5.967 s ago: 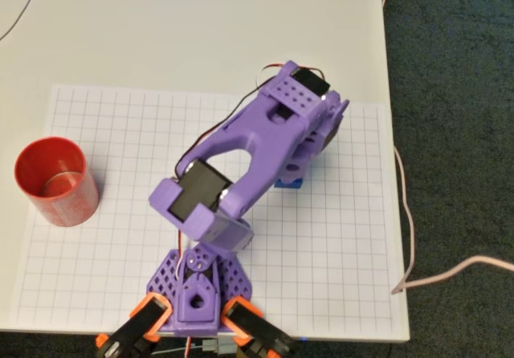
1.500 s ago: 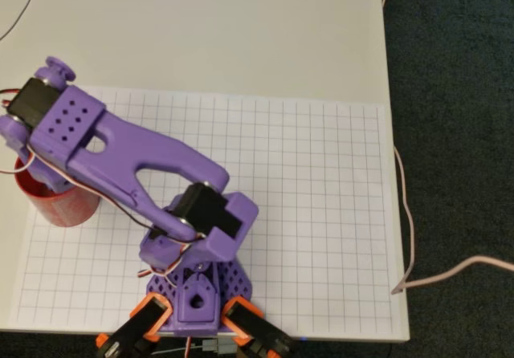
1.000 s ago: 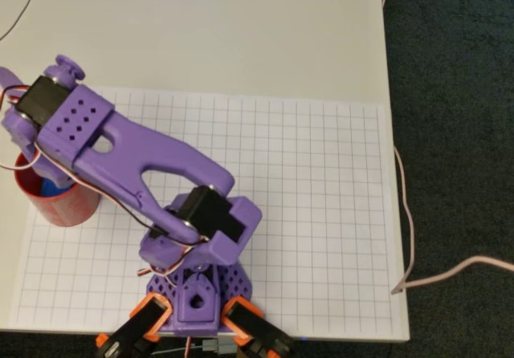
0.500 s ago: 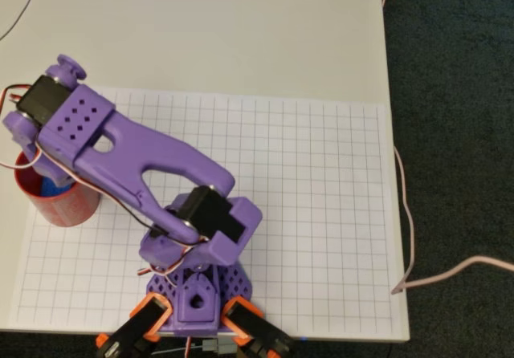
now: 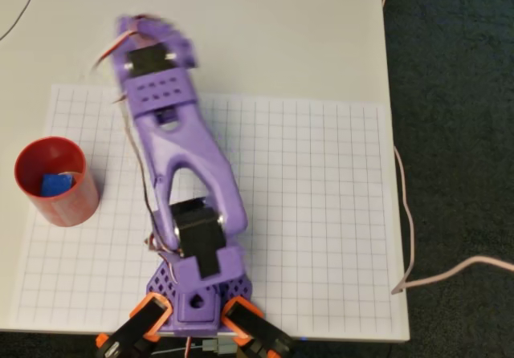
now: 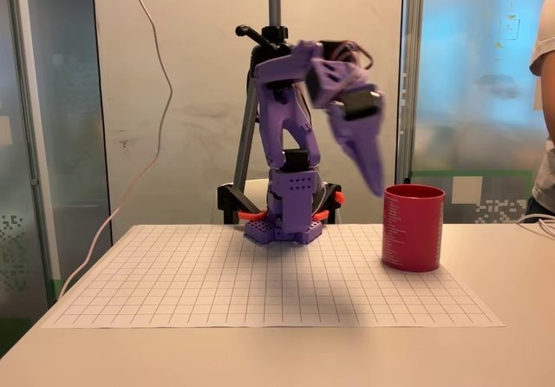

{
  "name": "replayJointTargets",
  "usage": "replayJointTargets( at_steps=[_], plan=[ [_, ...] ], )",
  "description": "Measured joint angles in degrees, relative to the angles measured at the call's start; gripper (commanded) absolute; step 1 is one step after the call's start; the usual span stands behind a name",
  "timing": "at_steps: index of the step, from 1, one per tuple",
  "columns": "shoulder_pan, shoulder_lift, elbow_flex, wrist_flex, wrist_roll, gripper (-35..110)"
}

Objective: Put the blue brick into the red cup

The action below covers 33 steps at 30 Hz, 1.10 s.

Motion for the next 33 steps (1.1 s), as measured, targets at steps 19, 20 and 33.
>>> replayJointTargets(
  at_steps=[19, 20, 33],
  plan=[
    [13.4, 54.7, 5.8, 13.4, -10.2, 0],
    [12.8, 56.2, 6.9, 14.9, -10.8, 0],
    [12.1, 57.7, 28.4, 20.0, -20.2, 0]
  ],
)
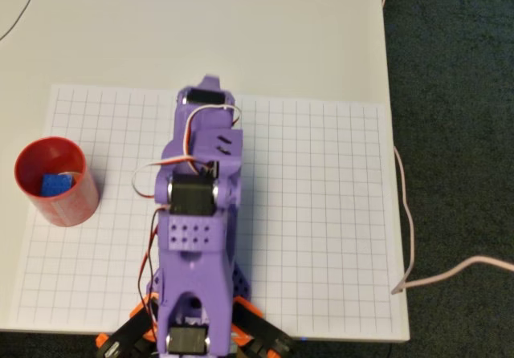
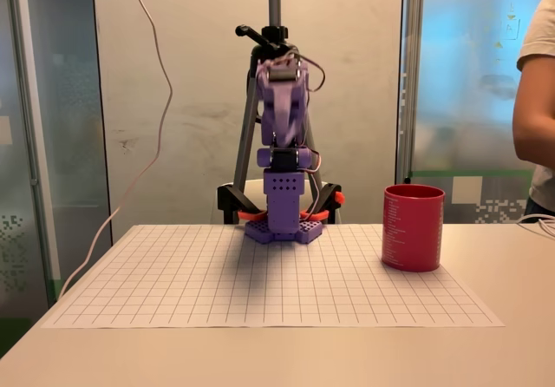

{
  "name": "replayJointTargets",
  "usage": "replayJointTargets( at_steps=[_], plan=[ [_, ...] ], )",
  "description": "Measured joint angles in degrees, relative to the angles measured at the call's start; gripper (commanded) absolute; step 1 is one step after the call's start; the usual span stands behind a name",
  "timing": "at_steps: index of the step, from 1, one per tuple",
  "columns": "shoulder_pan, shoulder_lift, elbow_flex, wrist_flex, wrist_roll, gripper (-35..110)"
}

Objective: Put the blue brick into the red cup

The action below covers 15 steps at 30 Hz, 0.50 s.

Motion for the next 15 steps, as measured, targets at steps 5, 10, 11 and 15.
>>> replayJointTargets(
  at_steps=[5, 10, 11, 15],
  plan=[
    [0.0, -0.1, 12.6, 0.7, 0.1, 0],
    [0.0, 0.0, 21.5, 0.5, -0.3, 0],
    [0.0, -0.8, 22.4, 0.5, -0.1, 0],
    [0.0, 0.1, 22.8, 0.5, -0.1, 0]
  ],
)
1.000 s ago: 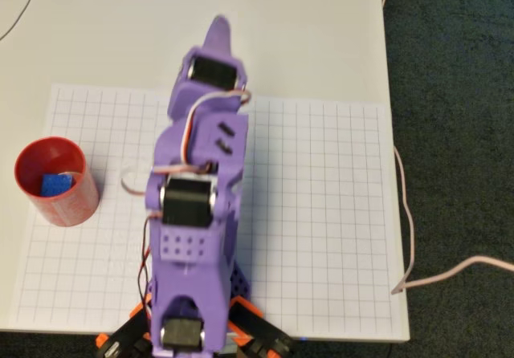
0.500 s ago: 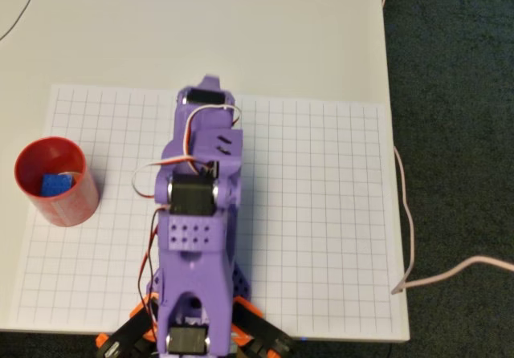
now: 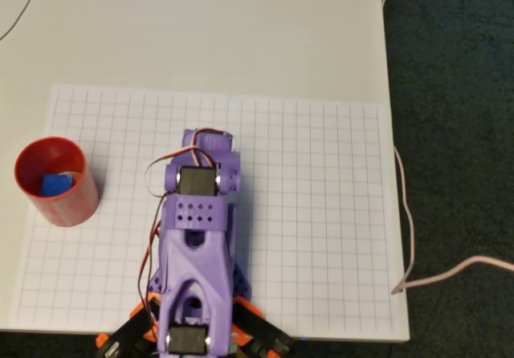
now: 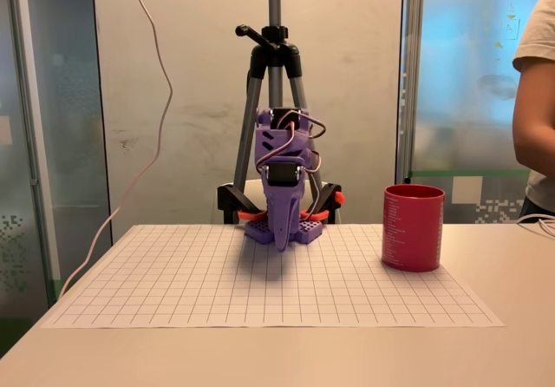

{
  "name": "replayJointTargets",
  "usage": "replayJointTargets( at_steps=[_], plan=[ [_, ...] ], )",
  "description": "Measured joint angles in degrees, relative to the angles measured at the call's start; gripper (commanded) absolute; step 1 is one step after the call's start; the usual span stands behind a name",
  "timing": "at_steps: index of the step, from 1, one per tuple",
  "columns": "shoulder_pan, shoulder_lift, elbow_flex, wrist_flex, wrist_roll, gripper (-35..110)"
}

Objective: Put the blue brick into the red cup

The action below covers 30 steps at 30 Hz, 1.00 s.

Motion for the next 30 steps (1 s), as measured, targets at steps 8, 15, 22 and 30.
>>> replayJointTargets(
  at_steps=[8, 15, 22, 30],
  plan=[
    [0.0, 0.0, 0.0, 0.0, 1.1, 0],
    [0.0, 0.0, 0.0, 0.0, 1.1, 0],
    [0.0, 0.0, 0.0, 0.0, 1.1, 0],
    [0.0, 0.0, 0.0, 0.0, 1.1, 0]
  ],
)
